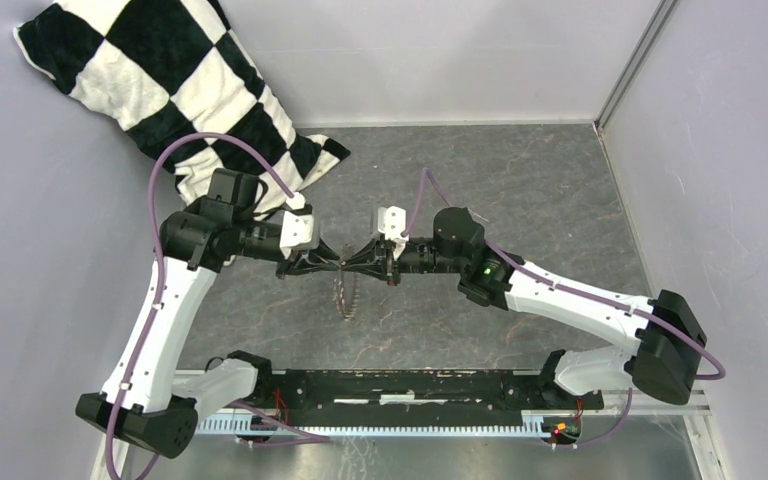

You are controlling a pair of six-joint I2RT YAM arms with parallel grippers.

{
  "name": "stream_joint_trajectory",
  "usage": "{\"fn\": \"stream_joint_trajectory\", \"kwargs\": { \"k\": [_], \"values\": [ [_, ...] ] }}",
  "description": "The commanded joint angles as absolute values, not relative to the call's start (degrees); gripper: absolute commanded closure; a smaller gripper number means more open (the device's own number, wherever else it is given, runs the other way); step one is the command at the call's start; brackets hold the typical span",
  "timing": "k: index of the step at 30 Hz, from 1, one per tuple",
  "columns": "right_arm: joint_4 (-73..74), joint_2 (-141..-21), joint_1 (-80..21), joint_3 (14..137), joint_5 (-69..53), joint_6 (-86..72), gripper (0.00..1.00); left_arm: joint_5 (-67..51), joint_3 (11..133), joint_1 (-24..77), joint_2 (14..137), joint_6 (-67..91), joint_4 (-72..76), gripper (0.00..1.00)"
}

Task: Put the keys on the keyring
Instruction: Adjust the keyring.

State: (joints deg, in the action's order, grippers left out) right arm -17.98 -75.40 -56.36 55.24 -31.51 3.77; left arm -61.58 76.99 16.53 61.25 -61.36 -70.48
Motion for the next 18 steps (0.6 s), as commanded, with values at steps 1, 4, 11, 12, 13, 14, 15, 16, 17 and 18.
{"fn": "stream_joint_trajectory", "kwargs": {
  "k": [1,4,11,12,13,14,15,16,17,18],
  "values": [
    [-20.1,-72.1,-57.2,57.4,-27.9,5.2,1.00,-61.1,78.7,16.8,59.4,-60.1,-71.0,0.73],
    [-20.1,-71.6,-57.4,57.3,-26.7,5.4,1.00,-59.9,78.7,16.8,58.5,-59.8,-70.9,0.75],
    [-21.6,-70.8,-57.5,56.9,-26.0,4.8,1.00,-59.0,77.3,16.7,56.4,-59.3,-70.9,0.80],
    [-21.9,-70.8,-57.6,56.8,-26.3,4.6,1.00,-59.1,77.0,16.7,56.3,-58.5,-70.4,0.80],
    [-22.1,-70.8,-57.7,56.8,-26.5,4.4,1.00,-59.1,76.5,16.8,56.3,-57.1,-69.4,0.80],
    [-22.2,-70.7,-57.7,56.9,-26.7,4.2,1.00,-59.1,76.2,16.8,56.3,-55.3,-67.9,0.80],
    [-22.3,-70.7,-57.7,56.9,-27.0,4.2,1.00,-59.2,75.9,16.8,56.4,-53.5,-65.8,0.79],
    [-22.5,-70.6,-57.8,56.8,-27.1,4.0,1.00,-59.3,75.6,16.8,56.5,-51.5,-64.6,0.79],
    [-22.7,-70.5,-57.9,56.8,-27.2,3.8,1.00,-59.6,75.5,16.8,56.6,-51.0,-63.8,0.78],
    [-22.9,-70.5,-57.9,56.7,-27.3,3.7,1.00,-60.0,75.5,16.8,56.9,-50.7,-63.5,0.76]
  ]
}}
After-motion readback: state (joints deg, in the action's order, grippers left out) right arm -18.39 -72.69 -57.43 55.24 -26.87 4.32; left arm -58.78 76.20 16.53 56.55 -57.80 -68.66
